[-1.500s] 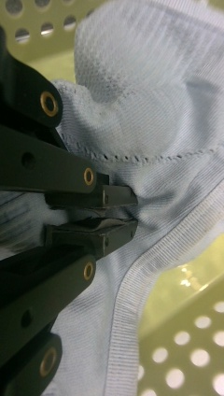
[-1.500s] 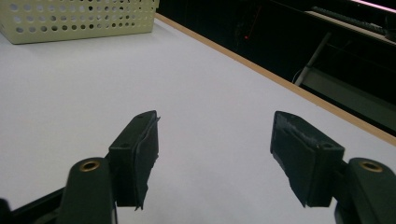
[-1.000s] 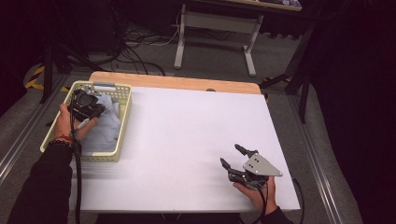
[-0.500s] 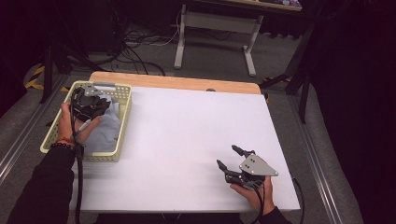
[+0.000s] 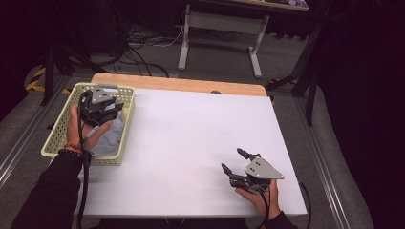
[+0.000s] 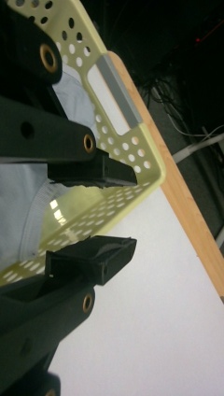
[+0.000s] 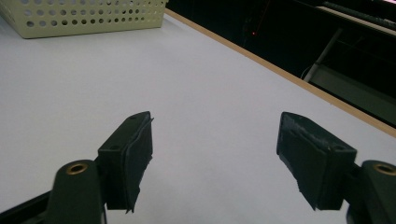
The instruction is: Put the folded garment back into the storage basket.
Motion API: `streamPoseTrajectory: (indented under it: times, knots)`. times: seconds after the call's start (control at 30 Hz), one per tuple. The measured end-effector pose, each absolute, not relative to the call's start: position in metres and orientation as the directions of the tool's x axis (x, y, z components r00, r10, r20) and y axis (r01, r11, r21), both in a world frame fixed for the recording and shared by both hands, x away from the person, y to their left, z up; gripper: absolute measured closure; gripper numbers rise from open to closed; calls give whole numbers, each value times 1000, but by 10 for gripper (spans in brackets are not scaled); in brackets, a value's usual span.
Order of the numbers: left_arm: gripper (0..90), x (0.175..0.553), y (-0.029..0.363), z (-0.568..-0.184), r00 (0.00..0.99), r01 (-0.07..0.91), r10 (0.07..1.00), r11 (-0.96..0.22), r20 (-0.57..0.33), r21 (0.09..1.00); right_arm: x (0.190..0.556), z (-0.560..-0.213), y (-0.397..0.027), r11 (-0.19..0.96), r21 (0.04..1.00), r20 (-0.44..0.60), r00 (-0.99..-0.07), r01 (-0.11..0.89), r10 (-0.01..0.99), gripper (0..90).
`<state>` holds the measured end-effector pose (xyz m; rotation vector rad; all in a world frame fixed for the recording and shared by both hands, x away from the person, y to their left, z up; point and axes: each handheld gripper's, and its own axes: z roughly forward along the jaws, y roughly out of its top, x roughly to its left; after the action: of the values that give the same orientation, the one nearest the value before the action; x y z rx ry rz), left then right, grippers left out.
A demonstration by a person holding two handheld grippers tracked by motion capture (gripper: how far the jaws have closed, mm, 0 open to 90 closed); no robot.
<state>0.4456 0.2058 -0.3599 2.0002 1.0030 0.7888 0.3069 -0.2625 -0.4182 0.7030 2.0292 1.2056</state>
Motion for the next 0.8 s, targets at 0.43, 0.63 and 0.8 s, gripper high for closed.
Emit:
streamPoseTrajectory:
  times: [0.43,0.63,0.8]
  knots:
    - [407,429,182,-358,507,289,824,-438,252,851,309,-421,-262,431,894,-264,-636,120,725,279]
    - [320,416,169,-356,533,221,804,-435,265,873,310,-422,-259,437,891,-266,-639,123,722,277]
    - [266,407,160,-355,548,177,790,-431,275,885,311,-422,-256,431,893,-255,-643,130,722,277]
